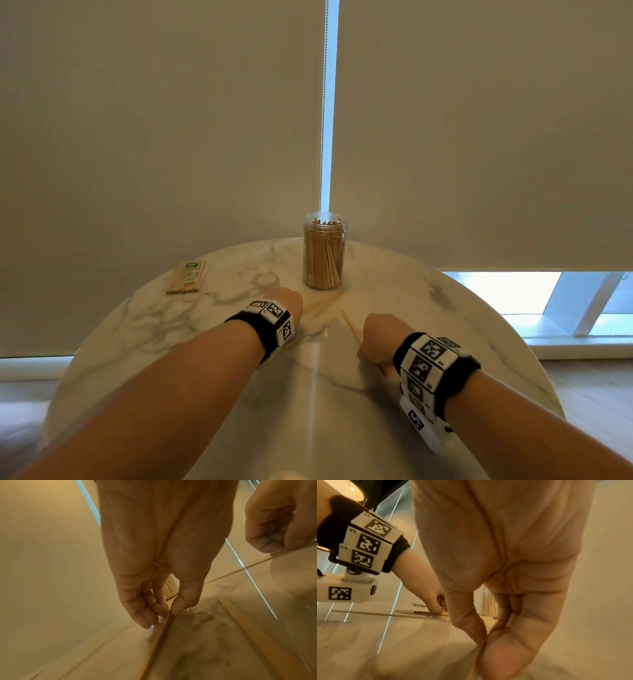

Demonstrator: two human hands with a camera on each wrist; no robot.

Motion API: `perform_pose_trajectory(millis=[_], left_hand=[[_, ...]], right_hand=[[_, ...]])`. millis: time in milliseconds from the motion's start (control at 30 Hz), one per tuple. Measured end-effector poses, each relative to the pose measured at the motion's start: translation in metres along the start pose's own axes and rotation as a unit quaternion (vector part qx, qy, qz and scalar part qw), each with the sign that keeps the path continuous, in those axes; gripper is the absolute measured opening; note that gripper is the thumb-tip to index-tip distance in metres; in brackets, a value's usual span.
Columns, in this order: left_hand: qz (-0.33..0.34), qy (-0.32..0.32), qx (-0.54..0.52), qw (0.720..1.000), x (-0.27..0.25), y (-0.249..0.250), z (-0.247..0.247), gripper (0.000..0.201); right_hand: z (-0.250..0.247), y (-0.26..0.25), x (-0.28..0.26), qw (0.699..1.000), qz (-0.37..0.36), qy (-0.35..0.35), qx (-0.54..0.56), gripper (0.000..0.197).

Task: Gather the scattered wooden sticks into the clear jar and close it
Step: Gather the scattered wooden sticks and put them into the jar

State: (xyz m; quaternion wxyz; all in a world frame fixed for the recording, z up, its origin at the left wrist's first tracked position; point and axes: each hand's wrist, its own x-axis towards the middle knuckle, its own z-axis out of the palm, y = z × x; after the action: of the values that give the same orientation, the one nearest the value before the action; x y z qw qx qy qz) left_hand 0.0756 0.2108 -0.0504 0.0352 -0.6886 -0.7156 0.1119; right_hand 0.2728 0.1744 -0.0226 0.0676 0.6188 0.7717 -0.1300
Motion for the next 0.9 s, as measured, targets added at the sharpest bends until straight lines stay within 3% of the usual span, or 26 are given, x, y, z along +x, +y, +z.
perform_pose_trajectory(millis=[233, 400, 567, 600, 667, 767, 900], left_hand=[[-0.021, -0.009, -0.039, 0.999, -0.002, 0.001, 0.002, 0.023], [-0.018, -0.06, -0.066, 0.996, -0.006, -0.001, -0.001, 0.025], [-0.042, -0.005, -0.122, 0.992, -0.02, -0.008, -0.01, 0.03], [-0.052, 0.007, -0.149, 0.987, -0.025, -0.009, -0.012, 0.031], [-0.07, 0.028, -0.223, 0.972, -0.034, -0.012, -0.014, 0.034], [-0.082, 0.051, -0.35, 0.932, -0.051, -0.014, -0.015, 0.036], [-0.074, 0.048, -0.489, 0.868, -0.072, -0.011, -0.017, 0.03]], right_hand=[[0.004, -0.001, 0.001, 0.998, -0.023, 0.009, -0.052, 0.027], [0.004, 0.006, 0.001, 0.999, -0.024, 0.008, -0.04, 0.029], [0.003, 0.01, 0.002, 0.999, -0.036, 0.022, -0.022, 0.013], [0.003, 0.011, 0.003, 0.999, -0.037, 0.022, -0.018, 0.019], [0.003, 0.01, 0.001, 0.998, -0.047, 0.018, -0.029, 0.021], [0.001, 0.008, -0.006, 0.997, -0.059, 0.006, -0.055, 0.008], [-0.001, 0.007, -0.015, 0.997, -0.052, -0.01, -0.056, 0.033]])
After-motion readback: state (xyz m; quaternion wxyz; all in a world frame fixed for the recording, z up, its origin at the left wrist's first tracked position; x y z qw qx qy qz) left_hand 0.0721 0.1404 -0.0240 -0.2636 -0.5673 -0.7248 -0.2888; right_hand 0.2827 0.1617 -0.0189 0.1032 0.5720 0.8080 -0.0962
